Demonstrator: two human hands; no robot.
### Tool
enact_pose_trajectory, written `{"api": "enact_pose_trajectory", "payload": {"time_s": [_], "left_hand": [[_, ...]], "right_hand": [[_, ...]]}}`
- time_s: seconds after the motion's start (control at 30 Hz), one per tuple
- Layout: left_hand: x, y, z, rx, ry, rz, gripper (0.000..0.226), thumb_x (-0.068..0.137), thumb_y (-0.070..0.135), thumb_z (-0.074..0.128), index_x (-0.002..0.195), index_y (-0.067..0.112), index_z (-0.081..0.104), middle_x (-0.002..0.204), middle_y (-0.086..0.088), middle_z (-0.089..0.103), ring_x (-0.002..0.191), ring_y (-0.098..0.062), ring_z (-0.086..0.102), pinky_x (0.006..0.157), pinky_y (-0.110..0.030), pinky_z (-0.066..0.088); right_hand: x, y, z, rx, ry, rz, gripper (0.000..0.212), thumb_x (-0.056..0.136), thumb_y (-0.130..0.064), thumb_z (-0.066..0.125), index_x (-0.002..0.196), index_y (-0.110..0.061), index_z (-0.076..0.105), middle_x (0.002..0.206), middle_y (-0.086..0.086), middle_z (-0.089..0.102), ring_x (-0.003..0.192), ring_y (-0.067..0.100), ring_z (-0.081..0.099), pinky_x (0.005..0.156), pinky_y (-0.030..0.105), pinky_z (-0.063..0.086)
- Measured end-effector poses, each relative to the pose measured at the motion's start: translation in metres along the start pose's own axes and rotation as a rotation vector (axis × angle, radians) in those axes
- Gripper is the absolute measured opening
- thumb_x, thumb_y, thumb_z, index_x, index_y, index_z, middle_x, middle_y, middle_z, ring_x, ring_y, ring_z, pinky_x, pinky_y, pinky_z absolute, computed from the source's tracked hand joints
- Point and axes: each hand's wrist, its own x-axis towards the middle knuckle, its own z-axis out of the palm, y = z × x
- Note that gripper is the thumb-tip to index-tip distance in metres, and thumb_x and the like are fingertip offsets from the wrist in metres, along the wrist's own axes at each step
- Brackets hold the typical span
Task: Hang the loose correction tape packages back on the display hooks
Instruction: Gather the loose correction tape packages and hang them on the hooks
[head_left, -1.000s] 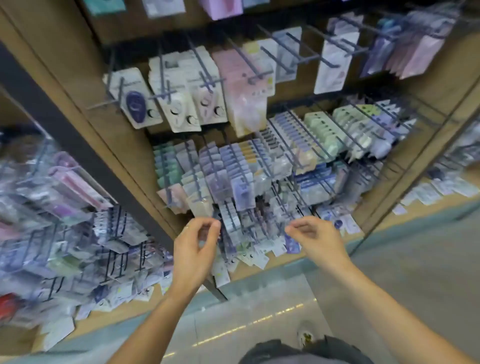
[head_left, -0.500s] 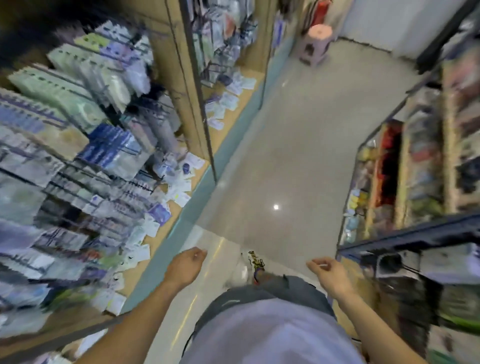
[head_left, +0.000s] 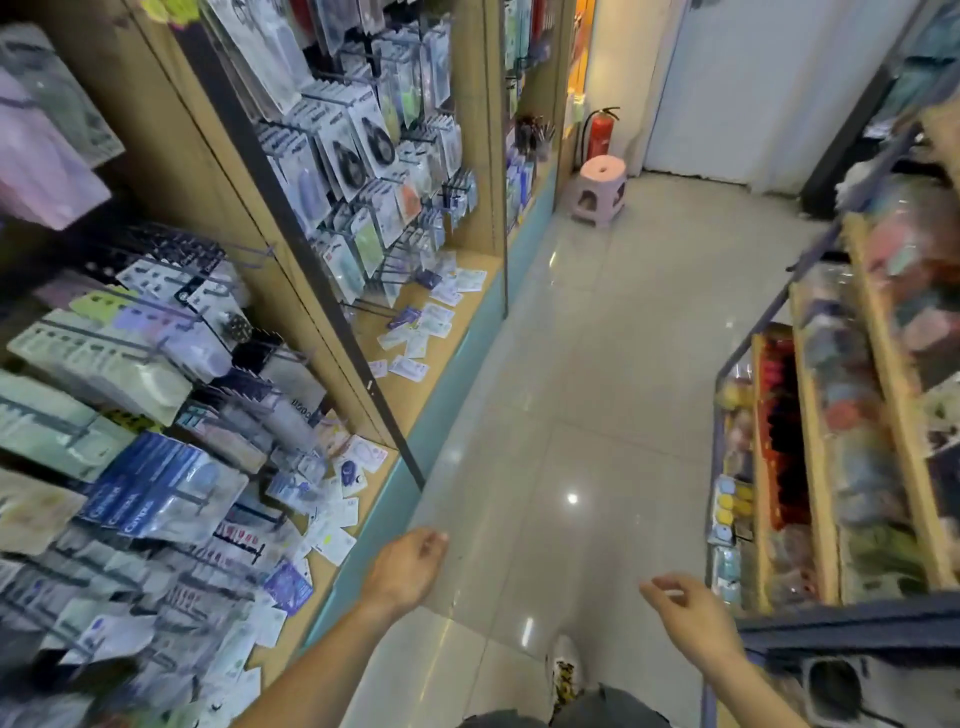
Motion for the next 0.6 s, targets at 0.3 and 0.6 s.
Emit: {"api": "enact_pose_trajectory", "payload": {"time_s": [0.3,0.6], "left_hand": [[0.055,0.008,-0.003,-0.084,0.053,-0.268,0.042,0.110,0.043,0.045,0.121,0.011,0.070,0.129,-0.014,0.071,0.126,-0.034,0.062,0.101,-0.035,0.045],[0.179,0.048,-0.020,-0.254,0.015,-0.467,0.038,0.108,0.046,0.049,0.112,0.015,0.071,0.129,-0.009,0.071,0.125,-0.033,0.062,0.100,-0.033,0.044]], "right_hand": [[0.124,-0.227,-0.040,-0.129,-0.141,-0.407,0.038,0.097,-0.048,0.064,0.123,-0.021,0.066,0.113,0.005,0.070,0.108,0.027,0.066,0.099,0.042,0.051],[0.253,-0.313,-0.075,-0.236,-0.170,-0.379,0.033,0.096,-0.045,0.066,0.120,-0.022,0.066,0.111,0.006,0.071,0.102,0.029,0.067,0.093,0.043,0.053]]}}
